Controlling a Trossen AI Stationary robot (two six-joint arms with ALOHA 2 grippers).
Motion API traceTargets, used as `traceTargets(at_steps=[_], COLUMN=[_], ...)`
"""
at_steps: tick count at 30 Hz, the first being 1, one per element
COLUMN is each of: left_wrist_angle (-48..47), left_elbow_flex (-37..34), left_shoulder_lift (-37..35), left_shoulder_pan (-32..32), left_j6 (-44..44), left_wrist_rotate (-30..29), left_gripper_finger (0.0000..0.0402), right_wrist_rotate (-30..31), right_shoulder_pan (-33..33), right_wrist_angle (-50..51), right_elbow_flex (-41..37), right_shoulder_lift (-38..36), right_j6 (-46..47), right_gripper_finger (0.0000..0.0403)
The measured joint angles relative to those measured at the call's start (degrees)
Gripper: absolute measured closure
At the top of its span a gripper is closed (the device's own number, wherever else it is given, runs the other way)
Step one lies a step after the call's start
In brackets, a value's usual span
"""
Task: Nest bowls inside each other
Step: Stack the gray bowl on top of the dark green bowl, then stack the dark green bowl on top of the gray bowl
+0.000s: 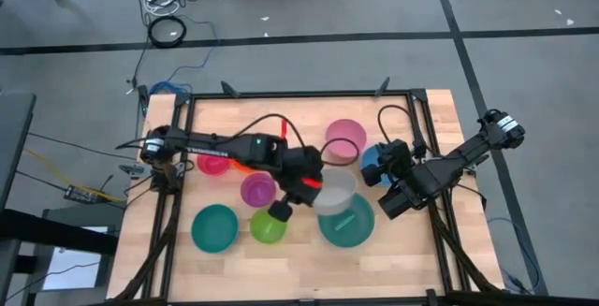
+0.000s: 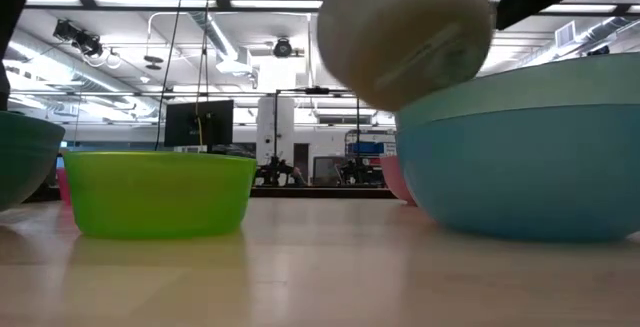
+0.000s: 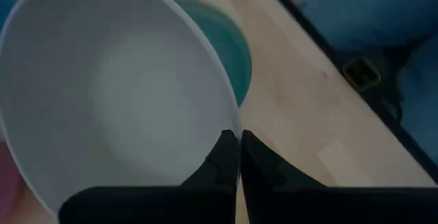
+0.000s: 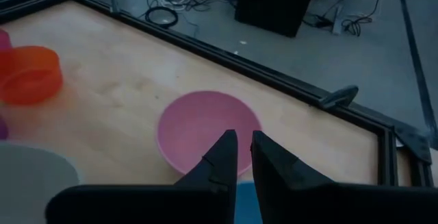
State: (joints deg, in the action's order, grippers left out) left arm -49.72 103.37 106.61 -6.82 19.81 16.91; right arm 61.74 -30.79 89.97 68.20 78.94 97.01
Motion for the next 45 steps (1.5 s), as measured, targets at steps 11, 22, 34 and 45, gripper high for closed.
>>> traceTargets(at_steps=[11,22,34,45], left_wrist_angle=[7.9,12.9,14.2,3.1], left_elbow_flex=[-0.2,-0.2,0.1,0.1], left_shoulder_lift=[3.8,6.6,6.5,3.3], left_shoulder_pan=[-1.2,-1.6,-1.6,-1.2], left_j6=[-6.0,-11.6,-20.1,-21.5], left_wrist_rotate=[-1.7,-1.2,2.0,5.7], left_gripper_finger=[0.0389,0.0366,0.0336,0.0336], right_wrist_rotate=[0.3,1.3,0.9,-0.7], right_shoulder_pan=[0.0,0.0,0.0,-0.3], right_wrist_angle=[0.0,0.1,0.0,0.0], right_elbow_flex=[0.0,0.0,0.0,0.0], right_shoulder_lift=[-0.5,-1.1,-1.1,-1.1], right_j6=[-0.7,-1.6,-2.2,-2.7], right_gripper_finger=[0.0369,0.0369,0.0369,0.0369])
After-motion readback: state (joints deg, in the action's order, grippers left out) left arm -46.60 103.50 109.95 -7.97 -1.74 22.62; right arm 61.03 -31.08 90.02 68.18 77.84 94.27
